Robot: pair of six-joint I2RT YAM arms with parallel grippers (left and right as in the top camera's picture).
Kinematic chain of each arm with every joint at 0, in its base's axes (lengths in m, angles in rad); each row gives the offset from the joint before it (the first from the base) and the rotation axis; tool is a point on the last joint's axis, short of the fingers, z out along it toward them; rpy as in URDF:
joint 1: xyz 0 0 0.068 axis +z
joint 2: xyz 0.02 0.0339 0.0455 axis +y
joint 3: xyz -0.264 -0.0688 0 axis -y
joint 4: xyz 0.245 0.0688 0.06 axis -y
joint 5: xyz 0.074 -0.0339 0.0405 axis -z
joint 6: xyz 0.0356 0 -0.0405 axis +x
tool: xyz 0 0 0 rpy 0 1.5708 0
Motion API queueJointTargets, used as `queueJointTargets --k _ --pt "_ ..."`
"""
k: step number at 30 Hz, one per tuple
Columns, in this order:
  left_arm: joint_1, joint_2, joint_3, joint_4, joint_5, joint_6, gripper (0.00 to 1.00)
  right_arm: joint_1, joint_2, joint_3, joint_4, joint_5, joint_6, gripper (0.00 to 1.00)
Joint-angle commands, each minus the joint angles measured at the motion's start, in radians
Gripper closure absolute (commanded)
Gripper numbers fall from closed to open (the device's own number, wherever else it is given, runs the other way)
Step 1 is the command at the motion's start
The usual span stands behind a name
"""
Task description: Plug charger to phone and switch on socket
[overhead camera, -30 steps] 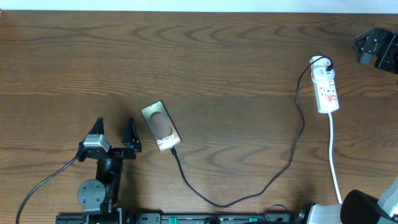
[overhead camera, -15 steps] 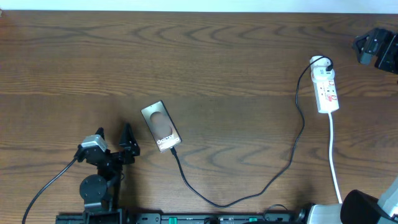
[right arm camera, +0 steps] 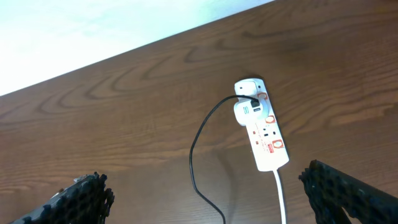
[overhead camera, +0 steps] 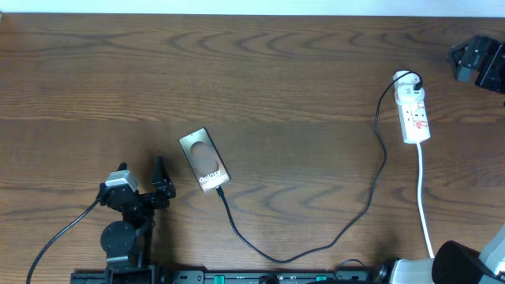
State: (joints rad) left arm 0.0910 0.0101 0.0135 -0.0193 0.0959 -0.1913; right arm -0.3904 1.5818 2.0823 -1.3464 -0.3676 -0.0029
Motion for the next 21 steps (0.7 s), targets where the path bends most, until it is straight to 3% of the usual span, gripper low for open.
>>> queueJointTargets --k 1,21 --pt "0.006 -0.009 -0.009 -0.047 0.028 0.069 0.15 0.002 -0.012 0.004 -0.001 -0.008 0.013 0.01" --pt "0.006 -0.005 -0.009 -0.044 0.023 0.116 0.15 0.002 -0.012 0.004 -0.001 -0.008 0.013 0.01"
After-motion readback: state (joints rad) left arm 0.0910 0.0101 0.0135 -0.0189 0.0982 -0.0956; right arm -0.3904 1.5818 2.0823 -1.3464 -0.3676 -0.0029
